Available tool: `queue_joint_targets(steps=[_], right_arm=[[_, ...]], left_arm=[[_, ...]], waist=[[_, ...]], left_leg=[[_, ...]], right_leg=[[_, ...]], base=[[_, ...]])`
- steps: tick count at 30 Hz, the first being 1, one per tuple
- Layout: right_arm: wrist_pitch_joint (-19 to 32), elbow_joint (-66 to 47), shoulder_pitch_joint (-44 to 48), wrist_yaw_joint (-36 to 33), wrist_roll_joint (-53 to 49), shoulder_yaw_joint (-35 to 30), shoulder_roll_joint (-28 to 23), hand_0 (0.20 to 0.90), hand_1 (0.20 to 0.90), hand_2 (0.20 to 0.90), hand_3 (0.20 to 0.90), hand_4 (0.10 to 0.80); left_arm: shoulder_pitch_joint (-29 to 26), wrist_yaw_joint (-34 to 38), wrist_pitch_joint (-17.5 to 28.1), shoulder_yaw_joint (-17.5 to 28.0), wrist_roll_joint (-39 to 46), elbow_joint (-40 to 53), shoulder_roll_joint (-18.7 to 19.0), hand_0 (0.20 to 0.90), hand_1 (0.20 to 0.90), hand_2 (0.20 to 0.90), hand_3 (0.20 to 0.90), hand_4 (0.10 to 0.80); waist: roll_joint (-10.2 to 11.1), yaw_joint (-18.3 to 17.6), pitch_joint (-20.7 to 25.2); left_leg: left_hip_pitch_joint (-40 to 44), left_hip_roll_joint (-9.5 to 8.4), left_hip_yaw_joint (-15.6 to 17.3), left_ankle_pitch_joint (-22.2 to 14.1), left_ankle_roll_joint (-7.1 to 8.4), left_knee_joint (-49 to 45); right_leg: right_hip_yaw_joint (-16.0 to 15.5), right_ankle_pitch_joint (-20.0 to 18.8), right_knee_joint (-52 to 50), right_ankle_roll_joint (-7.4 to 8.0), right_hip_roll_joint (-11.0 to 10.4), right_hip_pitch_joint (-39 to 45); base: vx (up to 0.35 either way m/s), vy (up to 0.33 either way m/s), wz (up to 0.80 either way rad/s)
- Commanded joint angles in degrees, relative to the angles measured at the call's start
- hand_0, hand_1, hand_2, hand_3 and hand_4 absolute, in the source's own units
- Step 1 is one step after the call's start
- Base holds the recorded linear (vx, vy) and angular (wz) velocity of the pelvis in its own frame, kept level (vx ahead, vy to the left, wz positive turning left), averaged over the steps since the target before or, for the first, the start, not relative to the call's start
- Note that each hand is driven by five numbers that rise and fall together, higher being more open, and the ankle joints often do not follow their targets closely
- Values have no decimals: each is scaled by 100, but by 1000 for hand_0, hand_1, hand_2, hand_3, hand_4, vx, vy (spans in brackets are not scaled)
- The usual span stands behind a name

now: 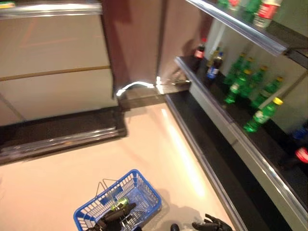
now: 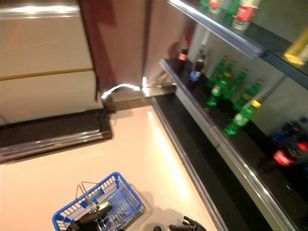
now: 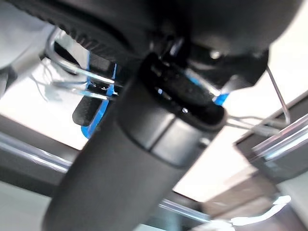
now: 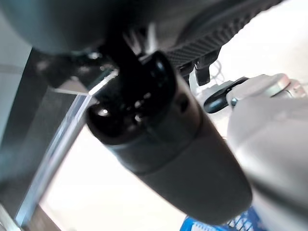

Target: Pick up the drink and place into the basket.

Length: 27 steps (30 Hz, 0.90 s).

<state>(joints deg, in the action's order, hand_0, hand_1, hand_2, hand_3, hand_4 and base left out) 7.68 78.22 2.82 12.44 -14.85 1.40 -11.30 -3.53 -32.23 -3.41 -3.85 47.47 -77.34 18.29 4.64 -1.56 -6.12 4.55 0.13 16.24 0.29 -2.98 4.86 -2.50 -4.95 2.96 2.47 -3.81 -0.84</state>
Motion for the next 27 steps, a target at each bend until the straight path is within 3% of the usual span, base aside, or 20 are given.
queue_joint_targets(steps=[1, 2, 3, 5, 6, 9, 13, 17, 22, 27], right_arm=[[97, 29, -125, 83, -128, 110, -355, 900, 900, 900, 900, 800], [80, 17, -105, 40, -120, 102, -341, 900, 900, 900, 900, 800], [41, -2, -79, 5, 8, 74, -318, 900, 900, 900, 900, 800], [67, 29, -80, 7, 243, 33, -322, 900, 900, 900, 900, 800], [34, 69, -74, -11, 278, -2, -330, 900, 900, 900, 900, 800], [68, 132, -76, 17, 363, 12, -348, 900, 900, 900, 900, 800], [46, 99, -23, 66, 403, 128, -404, 900, 900, 900, 900, 800], [-15, 72, 97, 42, 349, 253, -539, 900, 900, 900, 900, 800], [-97, 90, 102, -6, 269, 200, -575, 900, 900, 900, 900, 800], [-32, 147, 41, -99, 218, 155, -622, 900, 900, 900, 900, 800]], left_arm=[[-380, -484, 154, 167, 20, 312, -331, 300, 300, 300, 200, 100], [-372, -498, 156, 199, 17, 320, -315, 300, 300, 300, 200, 100], [-322, -550, 206, 271, -4, 319, -319, 300, 300, 300, 200, 100], [-237, -538, 250, 322, 146, 357, -341, 300, 300, 300, 200, 100], [-193, -567, 260, 350, 150, 402, -339, 300, 300, 300, 200, 100], [-182, -542, 189, 390, 193, 464, -329, 300, 300, 300, 200, 100], [-183, -524, 190, 406, 316, 487, -369, 300, 300, 300, 200, 100], [-70, -622, 260, 276, 292, 531, -503, 300, 300, 300, 200, 100], [-17, -528, 247, 176, 252, 548, -570, 300, 300, 300, 200, 100], [-127, -554, 142, 70, 285, 567, -586, 300, 300, 300, 200, 100]], waist=[[-242, 50, 110], [-245, 86, 99], [-248, 178, 87], [-246, 253, 100], [-242, 259, 115], [-209, 267, 171], [-191, 328, 155], [-319, 554, 84], [-402, 454, 104], [-468, 369, 84]], left_leg=[[-440, 53, -547, 205, 247, 14], [-422, 106, -300, 202, 250, 14], [-378, 201, 119, 200, 271, 14], [-304, 291, 534, 115, 337, 14], [-321, 348, 797, 135, 347, 14], [-392, 383, 1006, 208, 399, 8], [-609, 329, 585, 319, 508, -30], [-777, 107, -649, 437, 462, -61], [-553, 58, -900, 358, 488, -5], [-432, 21, -868, 287, 442, -45]], right_leg=[[-648, 351, -867, 467, -223, 125], [-936, 342, -960, 498, -320, 161], [-1435, 308, -1173, 526, -554, 245], [-1784, 465, -1241, 596, -750, 459], [-1980, 541, -1167, 586, -742, 566], [-1907, 744, -706, 475, -516, 717], [-1531, 622, -214, 329, -309, 774], [-1097, 513, -163, 153, -141, 620], [-1004, 521, -100, 81, -84, 630], [-1097, 559, -260, 90, -173, 581]], base=[[-196, -13, -173], [-167, 23, -162], [-129, 38, -155], [-76, 13, -164], [-98, -51, -185], [-75, -137, -165], [-32, -192, -135], [-62, -89, -70], [57, 16, -41], [94, 84, 3]])
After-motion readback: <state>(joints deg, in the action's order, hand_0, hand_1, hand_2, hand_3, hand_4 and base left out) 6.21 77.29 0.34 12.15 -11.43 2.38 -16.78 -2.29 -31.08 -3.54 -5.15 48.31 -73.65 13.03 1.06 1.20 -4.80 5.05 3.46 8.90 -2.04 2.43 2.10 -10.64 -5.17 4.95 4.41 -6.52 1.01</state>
